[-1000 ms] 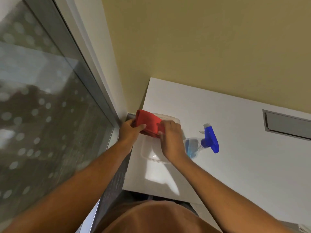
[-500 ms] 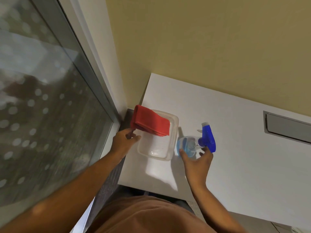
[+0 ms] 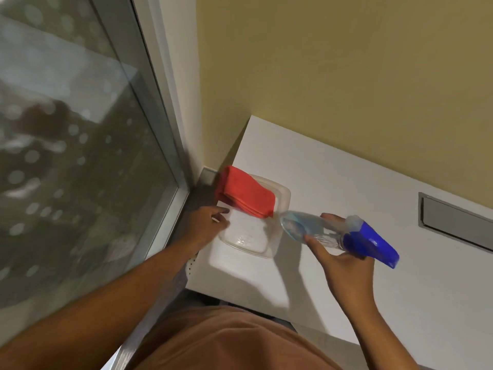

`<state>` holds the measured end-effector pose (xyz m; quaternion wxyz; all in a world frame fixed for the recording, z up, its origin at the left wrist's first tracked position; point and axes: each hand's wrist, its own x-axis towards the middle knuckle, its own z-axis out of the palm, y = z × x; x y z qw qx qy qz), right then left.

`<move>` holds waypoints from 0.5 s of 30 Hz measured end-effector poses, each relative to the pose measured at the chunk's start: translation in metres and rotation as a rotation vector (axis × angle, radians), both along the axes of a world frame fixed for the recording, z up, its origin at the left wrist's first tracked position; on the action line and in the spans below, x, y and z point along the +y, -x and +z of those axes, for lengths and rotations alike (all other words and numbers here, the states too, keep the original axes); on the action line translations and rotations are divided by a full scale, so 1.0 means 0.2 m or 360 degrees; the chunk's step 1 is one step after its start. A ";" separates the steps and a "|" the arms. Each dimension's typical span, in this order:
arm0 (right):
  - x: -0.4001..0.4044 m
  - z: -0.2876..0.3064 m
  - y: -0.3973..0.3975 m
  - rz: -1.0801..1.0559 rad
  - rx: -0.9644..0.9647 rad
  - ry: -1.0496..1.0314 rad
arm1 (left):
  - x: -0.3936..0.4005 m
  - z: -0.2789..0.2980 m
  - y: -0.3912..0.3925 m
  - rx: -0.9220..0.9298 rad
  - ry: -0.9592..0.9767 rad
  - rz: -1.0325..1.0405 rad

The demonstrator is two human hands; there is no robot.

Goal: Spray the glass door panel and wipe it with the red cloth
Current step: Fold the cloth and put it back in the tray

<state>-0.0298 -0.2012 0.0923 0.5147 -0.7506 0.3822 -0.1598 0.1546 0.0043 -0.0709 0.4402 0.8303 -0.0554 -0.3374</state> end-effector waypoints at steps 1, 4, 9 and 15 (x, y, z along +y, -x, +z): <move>0.02 0.03 -0.02 0.0113 -0.0003 0.0006 | 0.00 0.00 0.00 0.0014 0.0014 0.0004; 0.09 0.02 -0.11 0.0425 -0.0001 0.0005 | 0.00 0.00 -0.01 0.0028 0.0027 -0.0002; 0.19 -0.20 -0.23 0.0613 0.0100 -0.0075 | 0.02 -0.02 -0.02 0.0026 0.0020 -0.0061; 0.21 -0.39 -0.26 0.0717 0.0261 -0.0032 | 0.01 0.00 -0.03 0.0012 0.0065 -0.0088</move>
